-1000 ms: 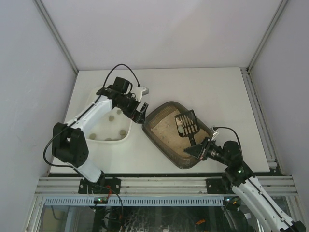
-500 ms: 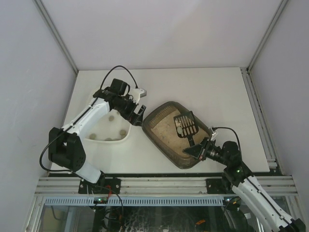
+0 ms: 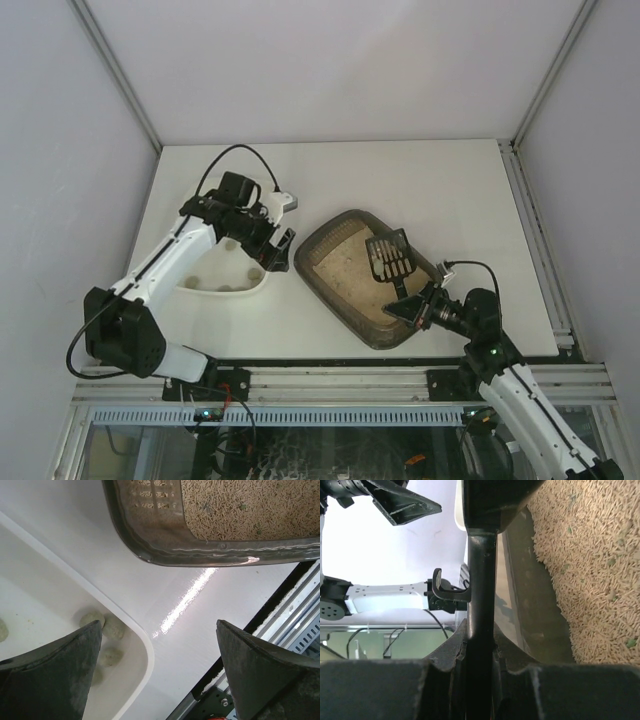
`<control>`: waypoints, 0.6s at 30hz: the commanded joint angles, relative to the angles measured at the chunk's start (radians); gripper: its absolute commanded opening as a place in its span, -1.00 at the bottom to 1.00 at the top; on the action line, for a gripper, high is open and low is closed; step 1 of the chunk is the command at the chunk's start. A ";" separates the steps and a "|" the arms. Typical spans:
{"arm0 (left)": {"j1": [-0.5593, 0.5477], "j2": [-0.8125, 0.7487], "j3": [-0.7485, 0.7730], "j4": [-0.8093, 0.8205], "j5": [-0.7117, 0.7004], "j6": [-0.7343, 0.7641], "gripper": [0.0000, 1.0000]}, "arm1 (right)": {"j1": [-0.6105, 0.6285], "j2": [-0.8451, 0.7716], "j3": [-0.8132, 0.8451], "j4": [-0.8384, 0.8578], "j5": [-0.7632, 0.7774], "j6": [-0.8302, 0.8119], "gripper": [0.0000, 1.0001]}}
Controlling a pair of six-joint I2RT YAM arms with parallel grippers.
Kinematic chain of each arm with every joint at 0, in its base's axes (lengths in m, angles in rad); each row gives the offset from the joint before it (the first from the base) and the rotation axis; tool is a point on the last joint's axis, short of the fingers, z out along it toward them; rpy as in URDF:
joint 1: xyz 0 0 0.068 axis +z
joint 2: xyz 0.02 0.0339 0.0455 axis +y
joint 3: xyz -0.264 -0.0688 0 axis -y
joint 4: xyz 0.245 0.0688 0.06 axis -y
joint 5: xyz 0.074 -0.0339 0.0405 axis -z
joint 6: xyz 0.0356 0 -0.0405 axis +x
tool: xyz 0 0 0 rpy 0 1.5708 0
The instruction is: Clean the litter box
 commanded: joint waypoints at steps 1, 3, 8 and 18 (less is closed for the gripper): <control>0.005 -0.054 -0.029 -0.012 -0.002 0.026 1.00 | -0.087 -0.001 0.007 0.056 -0.079 0.005 -1.00; 0.003 -0.067 -0.028 -0.017 -0.001 0.024 1.00 | -0.084 -0.001 -0.010 0.061 -0.072 0.019 -1.00; 0.004 -0.104 -0.016 -0.041 0.000 0.033 1.00 | -0.072 0.014 -0.005 0.059 -0.094 -0.004 -1.00; 0.005 -0.146 0.018 -0.086 -0.018 0.081 1.00 | -0.043 0.004 -0.078 0.152 -0.083 0.052 -1.00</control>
